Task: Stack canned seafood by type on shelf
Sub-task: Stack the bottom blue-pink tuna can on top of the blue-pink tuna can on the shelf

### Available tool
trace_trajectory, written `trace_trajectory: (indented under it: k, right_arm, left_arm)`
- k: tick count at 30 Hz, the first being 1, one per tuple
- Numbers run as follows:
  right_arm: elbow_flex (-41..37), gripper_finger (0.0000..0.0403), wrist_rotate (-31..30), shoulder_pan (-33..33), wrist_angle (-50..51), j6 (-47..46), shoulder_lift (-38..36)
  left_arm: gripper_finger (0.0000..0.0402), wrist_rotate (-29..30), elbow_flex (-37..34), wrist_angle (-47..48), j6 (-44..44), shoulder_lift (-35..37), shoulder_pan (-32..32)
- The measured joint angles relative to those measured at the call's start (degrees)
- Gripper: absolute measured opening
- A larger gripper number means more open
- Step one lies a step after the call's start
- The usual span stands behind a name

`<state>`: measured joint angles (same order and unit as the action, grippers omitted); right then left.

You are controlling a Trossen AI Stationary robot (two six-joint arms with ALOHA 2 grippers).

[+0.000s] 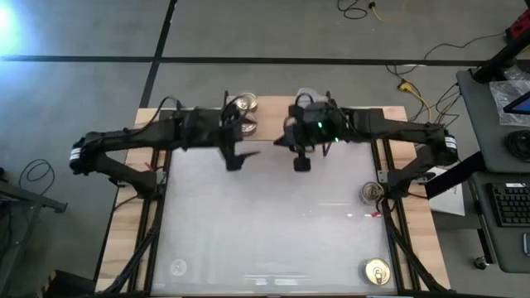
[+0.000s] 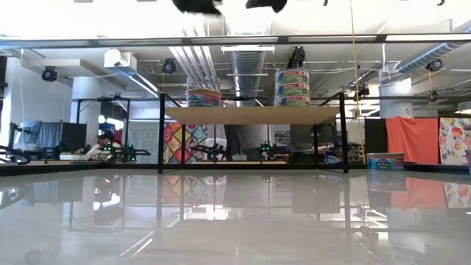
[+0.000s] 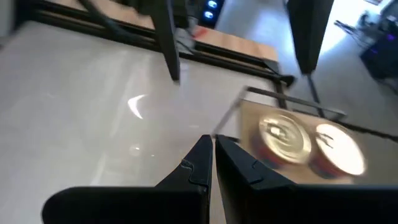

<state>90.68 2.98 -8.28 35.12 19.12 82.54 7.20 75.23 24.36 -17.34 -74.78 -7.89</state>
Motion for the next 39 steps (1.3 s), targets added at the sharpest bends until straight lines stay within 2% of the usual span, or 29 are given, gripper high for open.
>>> trace_trajectory:
  k: [5, 8, 12, 15, 22, 27, 30, 33, 36, 39]
  right_arm:
    - [-4.58, 0.0013, -0.07, 7.94, -1.85, -5.92, -2.74]
    - [-9.35, 0.0013, -0.08, 12.16, -3.73, -13.44, -3.25]
    - [-16.81, 0.0013, -4.49, 16.47, -8.90, -23.63, -3.04]
    - [-20.80, 0.0013, -5.29, 19.56, -10.63, -31.70, -2.54]
    - [-27.62, 0.0013, -12.96, 31.98, -11.91, -49.23, -1.02]
    - [-29.84, 0.0013, -14.57, 39.00, -14.87, -63.02, 0.89]
    - [-28.42, 0.0013, -12.77, 42.38, -9.83, -71.96, 2.01]
    - [-25.68, 0.0013, -10.99, 45.36, 2.49, -81.35, 2.59]
    - [-23.78, 0.0013, -8.96, 47.72, 16.84, -90.30, 2.68]
    - [-23.95, 0.0013, -5.03, 49.78, 21.55, -97.52, 2.71]
  left_arm:
    - [0.0400, 0.31, -5.59, -2.34, 3.77, 5.06, 9.79]
    - [0.0400, 0.95, -9.27, -3.49, 7.12, 7.56, 15.48]
    - [0.0400, 2.91, -14.32, -10.73, 8.41, 9.36, 21.99]
    - [0.0400, 3.43, -16.96, -15.28, 11.70, 9.68, 25.28]
    - [0.0400, 9.46, -24.44, -21.08, 24.47, 7.01, 31.79]
    - [0.0400, 9.84, -30.01, -39.53, 27.10, 0.82, 35.34]
    - [0.0400, 9.85, -31.45, -47.21, 28.14, -3.97, 36.62]
    - [0.0400, 10.75, -31.26, -51.38, 31.42, -9.27, 37.60]
    - [0.0400, 12.10, -29.20, -52.64, 34.44, -15.12, 38.83]
    - [0.0400, 12.84, -25.85, -52.68, 35.84, -20.77, 40.35]
